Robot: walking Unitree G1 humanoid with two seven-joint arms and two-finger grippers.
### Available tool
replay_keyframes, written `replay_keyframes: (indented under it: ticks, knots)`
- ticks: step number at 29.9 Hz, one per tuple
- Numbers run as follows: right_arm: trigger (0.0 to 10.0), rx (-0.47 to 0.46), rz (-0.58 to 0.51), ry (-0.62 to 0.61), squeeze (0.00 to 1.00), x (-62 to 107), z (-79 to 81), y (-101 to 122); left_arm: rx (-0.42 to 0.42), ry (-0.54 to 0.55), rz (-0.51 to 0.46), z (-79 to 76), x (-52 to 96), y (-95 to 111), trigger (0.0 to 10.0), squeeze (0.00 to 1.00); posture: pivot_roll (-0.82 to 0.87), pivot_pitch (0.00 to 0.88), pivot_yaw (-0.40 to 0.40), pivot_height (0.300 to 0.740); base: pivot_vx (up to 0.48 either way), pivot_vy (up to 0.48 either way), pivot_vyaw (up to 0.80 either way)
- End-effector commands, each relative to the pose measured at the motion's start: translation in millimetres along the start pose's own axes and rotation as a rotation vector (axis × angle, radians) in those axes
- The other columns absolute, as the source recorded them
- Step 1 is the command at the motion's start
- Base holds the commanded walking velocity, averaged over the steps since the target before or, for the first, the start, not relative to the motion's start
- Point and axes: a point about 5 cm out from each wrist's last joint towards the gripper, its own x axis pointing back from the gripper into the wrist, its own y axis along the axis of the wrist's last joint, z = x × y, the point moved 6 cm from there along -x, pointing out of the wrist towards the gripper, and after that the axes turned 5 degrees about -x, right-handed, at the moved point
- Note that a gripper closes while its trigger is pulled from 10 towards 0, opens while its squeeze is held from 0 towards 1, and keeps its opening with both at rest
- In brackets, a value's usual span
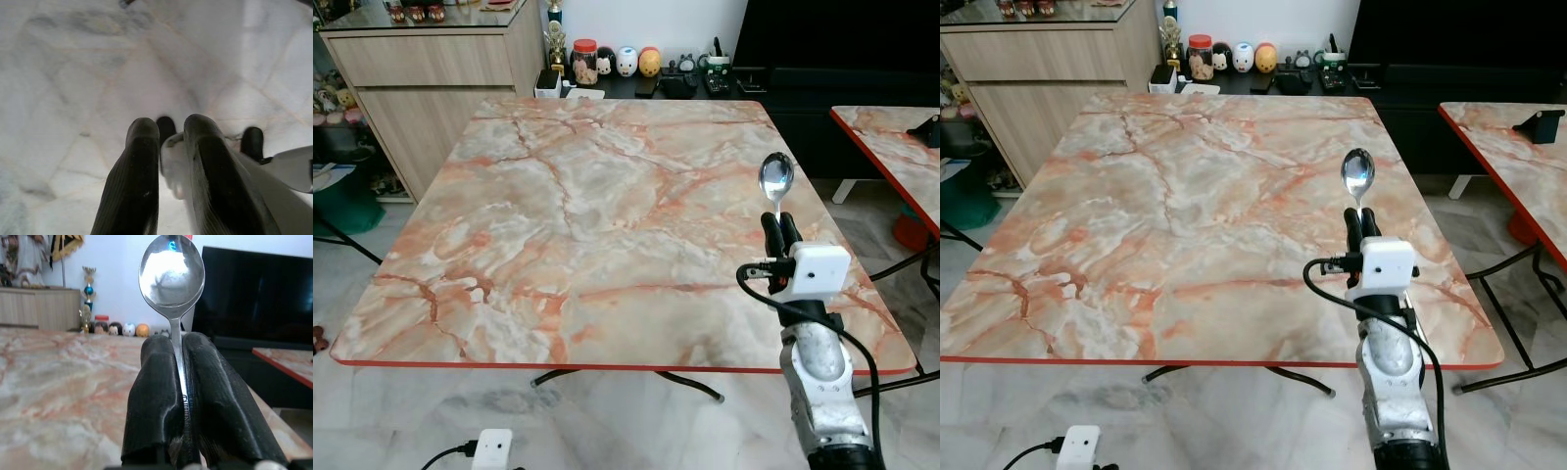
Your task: Setting the table
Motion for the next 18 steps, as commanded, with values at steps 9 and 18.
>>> replay_keyframes:
  ticks: [9,18]
  knots:
    - [10.0,0.001,-0.041,0.005,0.00,-6.5,6.2,11.2,0.013,0.038,-0.027,17.1,-1.9,18.6,10.0,0.00,0.02,0.000,-0.028,0.740,0.000,0.000,0.00]
    - [10.0,-0.004,-0.064,0.004,0.00,-10.5,8.7,17.7,0.016,0.013,-0.042,7.7,-3.8,23.2,10.0,0.00,0.01,0.000,-0.022,0.740,0.000,-0.085,0.00]
